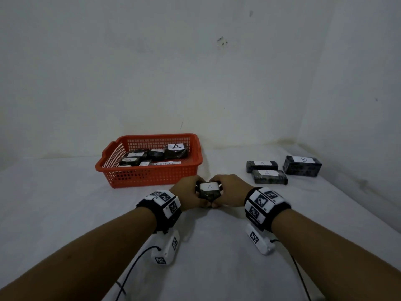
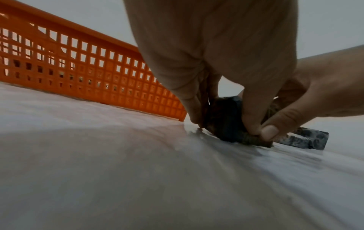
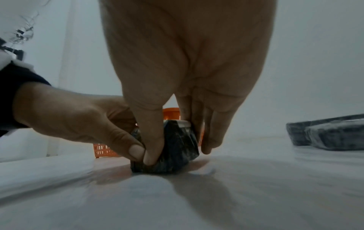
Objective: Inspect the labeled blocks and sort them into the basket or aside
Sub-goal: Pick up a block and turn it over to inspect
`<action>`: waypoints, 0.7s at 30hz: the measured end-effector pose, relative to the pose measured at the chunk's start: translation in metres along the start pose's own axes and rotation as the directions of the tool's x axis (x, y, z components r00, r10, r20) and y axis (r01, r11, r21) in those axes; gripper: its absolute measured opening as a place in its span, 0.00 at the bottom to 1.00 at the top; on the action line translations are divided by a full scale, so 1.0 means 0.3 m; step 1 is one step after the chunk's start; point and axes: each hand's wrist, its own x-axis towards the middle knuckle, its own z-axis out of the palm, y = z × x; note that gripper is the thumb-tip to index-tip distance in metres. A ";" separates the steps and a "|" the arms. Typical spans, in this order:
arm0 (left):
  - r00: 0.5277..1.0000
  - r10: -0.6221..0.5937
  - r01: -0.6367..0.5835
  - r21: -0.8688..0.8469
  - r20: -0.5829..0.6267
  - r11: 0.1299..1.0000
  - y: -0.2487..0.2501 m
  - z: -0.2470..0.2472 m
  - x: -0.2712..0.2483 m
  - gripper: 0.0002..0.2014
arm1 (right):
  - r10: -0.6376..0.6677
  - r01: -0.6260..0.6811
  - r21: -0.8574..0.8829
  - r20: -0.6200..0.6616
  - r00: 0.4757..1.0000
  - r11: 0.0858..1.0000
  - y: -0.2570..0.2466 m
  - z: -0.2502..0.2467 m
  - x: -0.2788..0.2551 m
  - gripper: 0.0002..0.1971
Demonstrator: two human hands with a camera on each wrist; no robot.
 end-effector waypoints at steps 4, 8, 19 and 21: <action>0.999 0.041 -0.045 -0.123 -0.033 0.991 -0.012 -0.020 -0.027 0.33 | -0.057 0.060 0.078 -0.033 0.998 0.995 0.011 -0.019 -0.033 0.36; 0.997 0.025 -0.052 -0.398 -0.072 0.916 -0.025 -0.053 -0.069 0.39 | -0.084 0.111 0.252 -0.115 0.990 0.961 -0.008 -0.055 -0.081 0.37; 0.992 0.061 -0.120 -0.734 -0.106 0.669 0.008 -0.121 -0.246 0.25 | -0.067 0.232 0.694 -0.257 0.964 0.682 -0.108 -0.028 -0.227 0.23; 0.992 0.063 -0.127 -0.787 -0.111 0.604 0.010 -0.103 -0.279 0.28 | -0.019 0.257 0.728 -0.319 0.948 0.636 -0.122 0.004 -0.238 0.20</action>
